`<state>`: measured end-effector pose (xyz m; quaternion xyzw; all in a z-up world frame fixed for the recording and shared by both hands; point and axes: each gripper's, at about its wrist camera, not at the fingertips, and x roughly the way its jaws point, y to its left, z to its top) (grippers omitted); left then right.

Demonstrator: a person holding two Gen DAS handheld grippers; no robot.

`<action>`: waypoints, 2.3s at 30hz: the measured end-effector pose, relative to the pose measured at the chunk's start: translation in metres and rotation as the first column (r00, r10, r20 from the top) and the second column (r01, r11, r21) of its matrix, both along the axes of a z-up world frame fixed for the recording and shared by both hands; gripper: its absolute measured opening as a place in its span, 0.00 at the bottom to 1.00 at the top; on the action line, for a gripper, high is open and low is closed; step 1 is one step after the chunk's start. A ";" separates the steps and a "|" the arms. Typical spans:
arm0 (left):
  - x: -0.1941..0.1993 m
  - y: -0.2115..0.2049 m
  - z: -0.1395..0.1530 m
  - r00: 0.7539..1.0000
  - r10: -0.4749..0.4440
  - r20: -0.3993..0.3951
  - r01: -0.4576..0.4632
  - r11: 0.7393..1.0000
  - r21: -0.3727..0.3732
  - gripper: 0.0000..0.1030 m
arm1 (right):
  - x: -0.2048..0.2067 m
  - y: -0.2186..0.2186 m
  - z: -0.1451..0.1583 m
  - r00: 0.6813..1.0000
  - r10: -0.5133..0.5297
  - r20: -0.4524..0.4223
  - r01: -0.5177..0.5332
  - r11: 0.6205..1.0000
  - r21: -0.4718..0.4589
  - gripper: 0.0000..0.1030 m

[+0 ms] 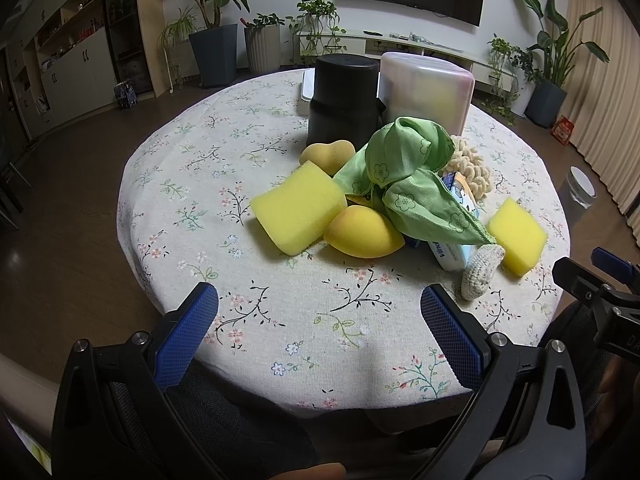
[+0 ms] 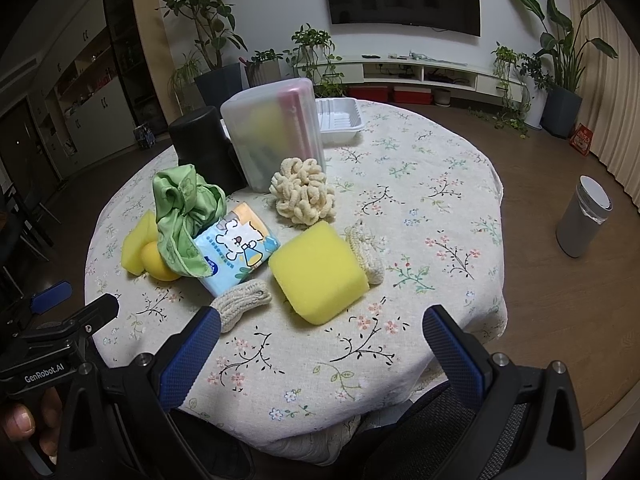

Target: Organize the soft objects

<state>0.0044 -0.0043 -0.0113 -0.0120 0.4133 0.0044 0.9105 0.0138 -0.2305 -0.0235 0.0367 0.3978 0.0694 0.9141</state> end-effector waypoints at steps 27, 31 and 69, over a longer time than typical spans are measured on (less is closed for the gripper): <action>0.027 0.028 -0.030 0.998 -0.044 -0.041 0.039 0.991 -0.126 0.99 | 0.042 -0.010 -0.016 0.997 0.043 -0.061 -0.043 0.999 0.007 1.00; 0.034 0.035 -0.035 0.995 -0.063 -0.073 0.048 0.980 -0.193 1.00 | 0.052 -0.008 -0.021 0.995 0.066 -0.080 -0.067 0.998 -0.017 1.00; 0.097 0.054 -0.017 0.896 -0.429 -0.113 0.416 0.901 -0.121 1.00 | 0.092 0.015 -0.022 0.891 0.413 -0.188 -0.433 0.897 -0.085 0.81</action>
